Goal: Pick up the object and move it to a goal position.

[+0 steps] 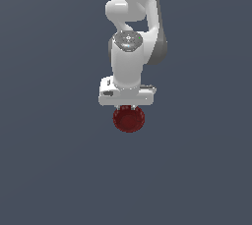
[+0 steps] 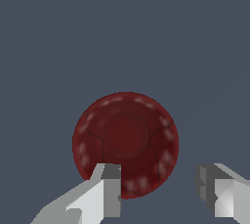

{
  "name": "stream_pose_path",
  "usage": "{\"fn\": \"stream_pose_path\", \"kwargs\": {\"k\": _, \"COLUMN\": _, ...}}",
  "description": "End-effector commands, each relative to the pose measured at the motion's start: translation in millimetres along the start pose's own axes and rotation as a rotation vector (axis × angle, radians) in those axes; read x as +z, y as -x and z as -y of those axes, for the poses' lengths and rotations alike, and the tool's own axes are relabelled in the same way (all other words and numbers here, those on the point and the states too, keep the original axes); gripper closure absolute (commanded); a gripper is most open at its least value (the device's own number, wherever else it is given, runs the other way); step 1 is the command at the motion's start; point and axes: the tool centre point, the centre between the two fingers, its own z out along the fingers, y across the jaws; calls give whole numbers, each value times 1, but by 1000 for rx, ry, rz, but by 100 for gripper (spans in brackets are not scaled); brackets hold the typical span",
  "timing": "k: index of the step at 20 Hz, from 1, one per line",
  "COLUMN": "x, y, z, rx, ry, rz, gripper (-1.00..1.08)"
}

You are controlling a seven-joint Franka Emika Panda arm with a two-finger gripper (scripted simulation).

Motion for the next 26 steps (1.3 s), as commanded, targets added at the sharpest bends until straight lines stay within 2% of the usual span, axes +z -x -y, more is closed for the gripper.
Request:
{"fn": "stream_pose_path", "kwargs": {"k": 1, "x": 0, "y": 0, "z": 0, "rx": 0, "ry": 0, "rz": 1, "gripper": -20}}
{"fn": "stream_pose_path", "kwargs": {"k": 7, "x": 8, "y": 0, "z": -7, "rx": -3, "ry": -25, "rz": 25, "gripper": -20}}
{"fn": "stream_pose_path", "kwargs": {"k": 13, "x": 26, "y": 0, "z": -19, "rx": -11, "ry": -88, "rz": 74, "gripper": -20}}
{"fn": "stream_pose_path", "kwargs": {"k": 18, "x": 48, "y": 1, "z": -34, "rx": -23, "ry": -181, "rz": 125, "gripper": -20}}
{"fn": "stream_pose_path", "kwargs": {"k": 26, "x": 83, "y": 4, "z": -55, "rx": -48, "ry": -380, "rz": 177, "gripper": -20}}
